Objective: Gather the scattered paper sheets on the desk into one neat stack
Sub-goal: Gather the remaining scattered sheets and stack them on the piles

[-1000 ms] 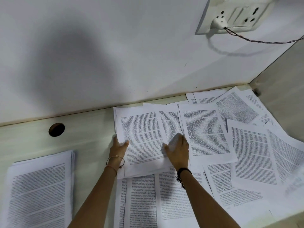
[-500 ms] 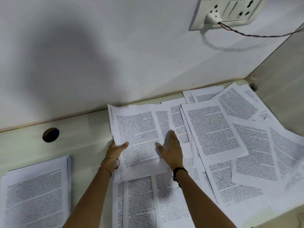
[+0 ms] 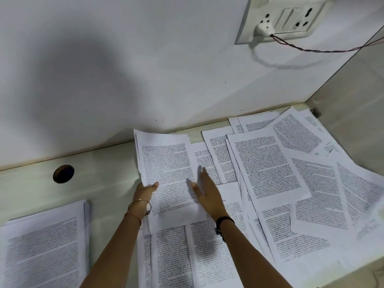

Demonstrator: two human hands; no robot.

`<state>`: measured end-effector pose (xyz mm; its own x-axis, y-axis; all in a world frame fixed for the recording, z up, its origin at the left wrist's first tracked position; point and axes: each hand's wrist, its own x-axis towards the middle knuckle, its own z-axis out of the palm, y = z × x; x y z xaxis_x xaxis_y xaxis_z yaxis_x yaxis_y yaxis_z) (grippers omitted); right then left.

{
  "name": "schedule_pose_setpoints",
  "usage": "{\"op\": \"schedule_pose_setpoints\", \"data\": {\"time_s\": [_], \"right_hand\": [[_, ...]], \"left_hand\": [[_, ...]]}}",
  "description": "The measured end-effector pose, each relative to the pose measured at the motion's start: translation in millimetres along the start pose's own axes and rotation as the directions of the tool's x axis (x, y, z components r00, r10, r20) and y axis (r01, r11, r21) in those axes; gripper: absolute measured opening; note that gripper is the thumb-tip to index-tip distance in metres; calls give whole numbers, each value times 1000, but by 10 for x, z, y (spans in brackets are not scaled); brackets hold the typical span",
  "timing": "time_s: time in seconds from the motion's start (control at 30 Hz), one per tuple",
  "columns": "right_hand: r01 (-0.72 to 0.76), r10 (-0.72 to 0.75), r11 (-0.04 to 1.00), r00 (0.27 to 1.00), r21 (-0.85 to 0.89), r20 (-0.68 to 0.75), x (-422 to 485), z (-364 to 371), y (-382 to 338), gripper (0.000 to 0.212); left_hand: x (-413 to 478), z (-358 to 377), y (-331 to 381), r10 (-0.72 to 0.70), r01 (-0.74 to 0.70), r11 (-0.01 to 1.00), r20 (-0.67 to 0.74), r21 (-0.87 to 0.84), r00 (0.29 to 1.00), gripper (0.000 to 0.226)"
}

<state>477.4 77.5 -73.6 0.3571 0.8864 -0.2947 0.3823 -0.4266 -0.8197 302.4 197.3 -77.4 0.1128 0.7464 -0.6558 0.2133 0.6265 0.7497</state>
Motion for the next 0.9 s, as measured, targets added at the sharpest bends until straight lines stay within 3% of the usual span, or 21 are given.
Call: {"op": "schedule_pose_setpoints", "data": {"time_s": [0.1, 0.2, 0.33, 0.43, 0.5, 0.63, 0.9], "right_hand": [[109, -76, 969, 986, -223, 151, -160, -118, 226, 108], [280, -116, 826, 934, -489, 339, -235, -280, 460, 129], [250, -59, 744, 948, -620, 312, -192, -261, 367, 132], [274, -131, 758, 953, -591, 275, -260, -174, 229, 117], [322, -194, 826, 933, -464, 302, -362, -109, 126, 106], [195, -118, 963, 926, -188, 359, -569, 84, -53, 118], [319, -212, 900, 916, -297, 341, -720, 251, -103, 118]], "left_hand": [[-39, -156, 91, 25, -29, 999, -111, -33, 994, 36], [-105, -346, 161, 49, -57, 998, -187, -36, 981, 41], [-234, -566, 152, -5, -7, 999, -261, -45, 965, 47], [-379, -663, 80, -31, 14, 998, -295, -60, 955, 48], [-469, -718, 22, -25, -9, 995, -329, -103, 944, 45], [-714, -817, -103, -2, -69, 984, -395, -165, 919, 40], [-1023, -1218, -263, 31, -178, 952, -500, -249, 866, 47]]}}
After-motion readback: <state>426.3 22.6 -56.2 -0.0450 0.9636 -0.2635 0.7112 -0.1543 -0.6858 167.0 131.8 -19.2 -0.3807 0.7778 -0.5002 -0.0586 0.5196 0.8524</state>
